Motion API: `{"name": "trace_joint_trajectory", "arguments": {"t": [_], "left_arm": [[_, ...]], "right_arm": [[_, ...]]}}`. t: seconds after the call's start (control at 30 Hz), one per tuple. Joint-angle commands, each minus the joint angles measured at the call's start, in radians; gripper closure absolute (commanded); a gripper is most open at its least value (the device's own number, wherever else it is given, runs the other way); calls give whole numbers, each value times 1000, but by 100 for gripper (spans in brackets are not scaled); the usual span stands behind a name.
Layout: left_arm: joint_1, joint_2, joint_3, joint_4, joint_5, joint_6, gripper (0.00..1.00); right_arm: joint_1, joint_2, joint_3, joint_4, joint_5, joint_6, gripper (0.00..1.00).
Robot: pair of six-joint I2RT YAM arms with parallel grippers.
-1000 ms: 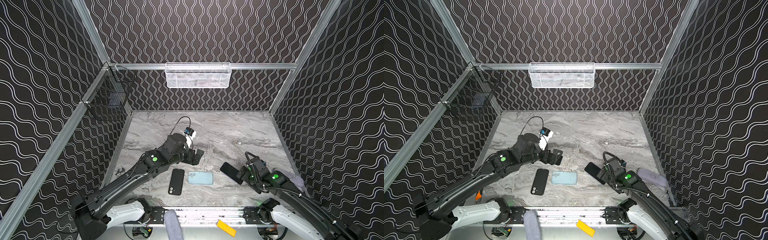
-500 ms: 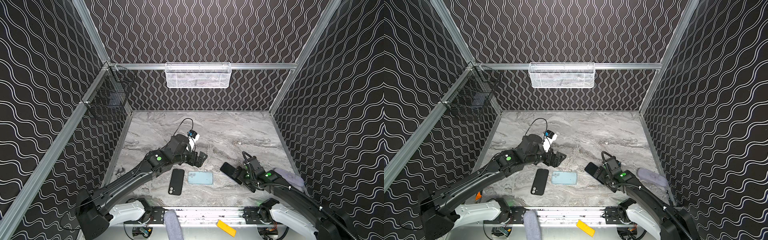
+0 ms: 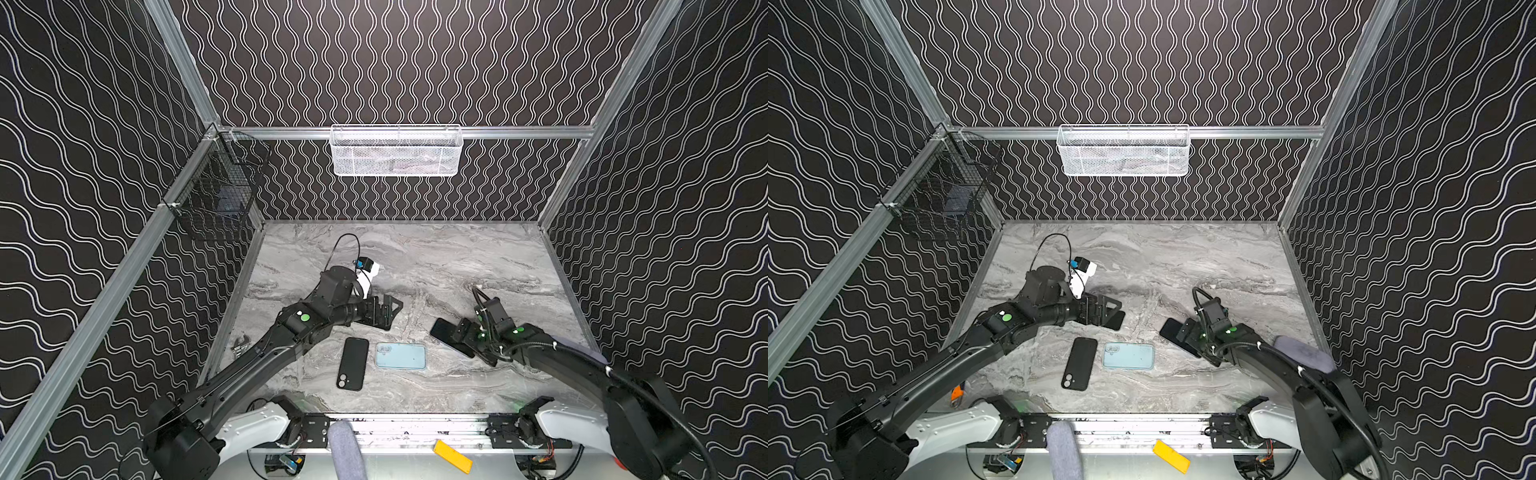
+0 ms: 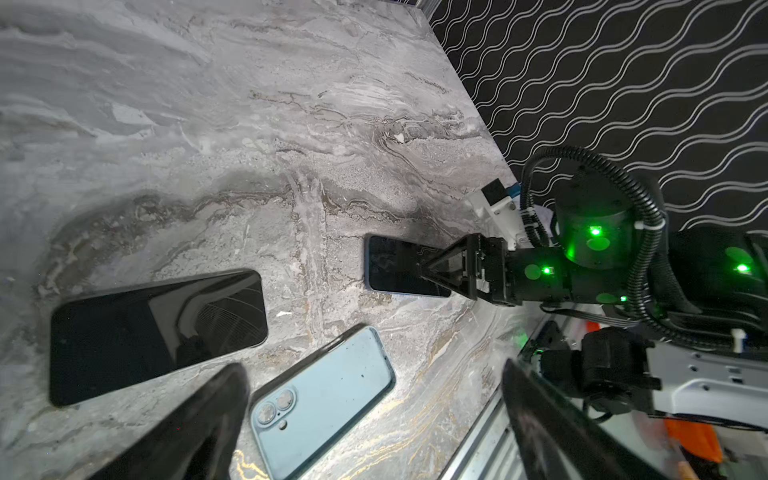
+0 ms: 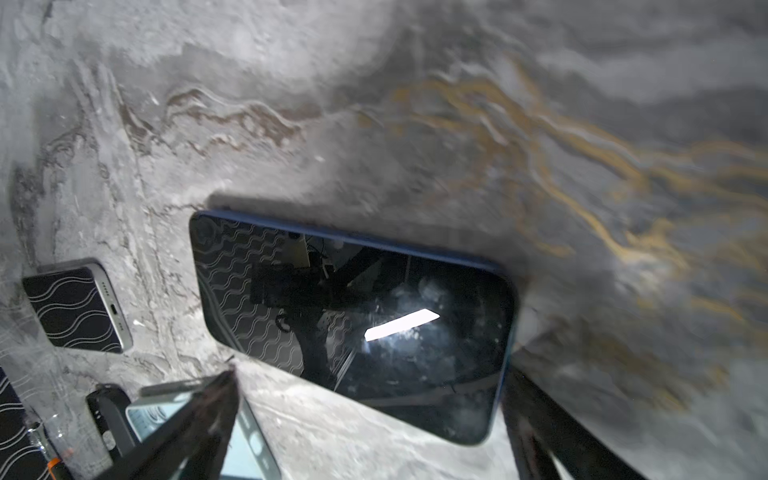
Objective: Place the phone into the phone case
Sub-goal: 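Move the right gripper to the blue-framed black phone and grasp its edge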
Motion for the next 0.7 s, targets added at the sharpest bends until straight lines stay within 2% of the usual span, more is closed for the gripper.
{"name": "trace_joint_trajectory", "arguments": {"t": [0.0,0.23,0.37,0.5,0.67], "left_arm": [[38,15,-24,104,101,-76,3],[59,74,-49,154,121,-81,3],[57,130,-46,173,108,-83,3],[56,193,-37,196,99,-114,1],[17,211,-46,230,77,-80,1]], "right_arm": [[-2,86,68,75,-24,-34,1],[-2,270,247,101,-32,-106,1],[-2,307,315,45,6,-148,0],[-11,243,325,-14,50,-186,0],[-15,79,284,-53,96,-206,0]]}}
